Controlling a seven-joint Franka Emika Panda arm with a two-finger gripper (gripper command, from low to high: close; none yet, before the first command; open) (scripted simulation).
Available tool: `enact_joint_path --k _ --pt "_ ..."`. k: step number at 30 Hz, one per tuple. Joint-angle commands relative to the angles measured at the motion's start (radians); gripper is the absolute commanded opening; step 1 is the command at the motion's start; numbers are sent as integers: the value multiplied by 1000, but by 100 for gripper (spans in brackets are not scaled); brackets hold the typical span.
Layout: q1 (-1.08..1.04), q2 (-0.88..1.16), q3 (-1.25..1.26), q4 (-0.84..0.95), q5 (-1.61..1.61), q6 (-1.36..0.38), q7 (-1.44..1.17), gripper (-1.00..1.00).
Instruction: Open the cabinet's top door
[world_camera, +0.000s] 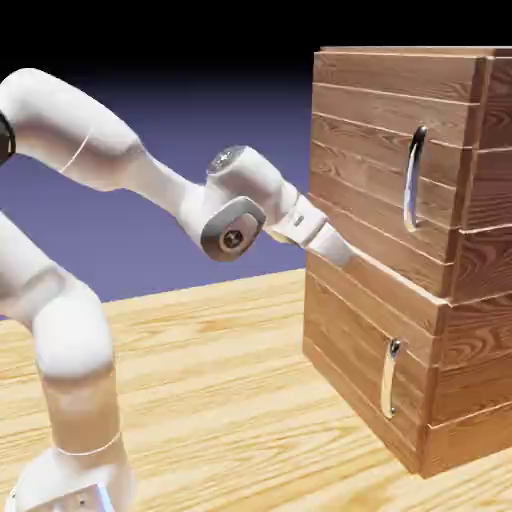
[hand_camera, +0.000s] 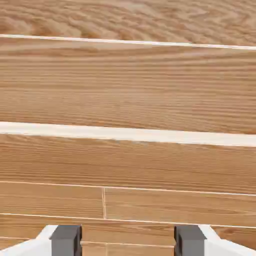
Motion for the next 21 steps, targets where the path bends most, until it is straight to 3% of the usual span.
enact_joint_path --k 1,21 --pt "12 -7 -15 7 -44 0 32 0" --pt "243 -138 -316 157 -913 9 680 0"
